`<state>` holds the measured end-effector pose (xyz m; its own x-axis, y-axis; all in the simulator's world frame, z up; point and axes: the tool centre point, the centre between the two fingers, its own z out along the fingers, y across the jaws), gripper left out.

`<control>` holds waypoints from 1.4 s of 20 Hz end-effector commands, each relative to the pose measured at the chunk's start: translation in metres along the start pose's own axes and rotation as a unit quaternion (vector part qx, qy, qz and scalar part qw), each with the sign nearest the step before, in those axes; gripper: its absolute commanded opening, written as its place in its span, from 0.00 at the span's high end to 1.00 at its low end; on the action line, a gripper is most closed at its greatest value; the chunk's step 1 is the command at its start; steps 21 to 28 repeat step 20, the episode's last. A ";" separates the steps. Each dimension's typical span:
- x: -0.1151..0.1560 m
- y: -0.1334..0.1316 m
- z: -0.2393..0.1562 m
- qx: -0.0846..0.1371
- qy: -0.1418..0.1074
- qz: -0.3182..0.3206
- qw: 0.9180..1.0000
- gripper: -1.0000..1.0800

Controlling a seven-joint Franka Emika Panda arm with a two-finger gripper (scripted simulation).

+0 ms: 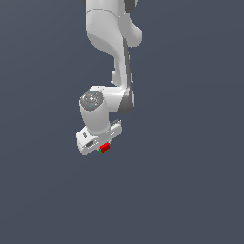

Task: Stack the red cube on top of the green cube.

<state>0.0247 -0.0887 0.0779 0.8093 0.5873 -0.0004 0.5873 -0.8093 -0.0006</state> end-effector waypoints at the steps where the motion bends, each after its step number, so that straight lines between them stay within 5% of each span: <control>1: -0.010 -0.002 0.006 0.000 0.000 0.000 1.000 1.00; 10: -0.025 -0.004 0.017 0.000 0.000 0.000 1.000 1.00; 11: -0.025 -0.004 0.017 0.000 0.000 0.000 1.000 0.04; 28: -0.025 -0.004 0.017 0.000 0.000 0.000 1.000 0.04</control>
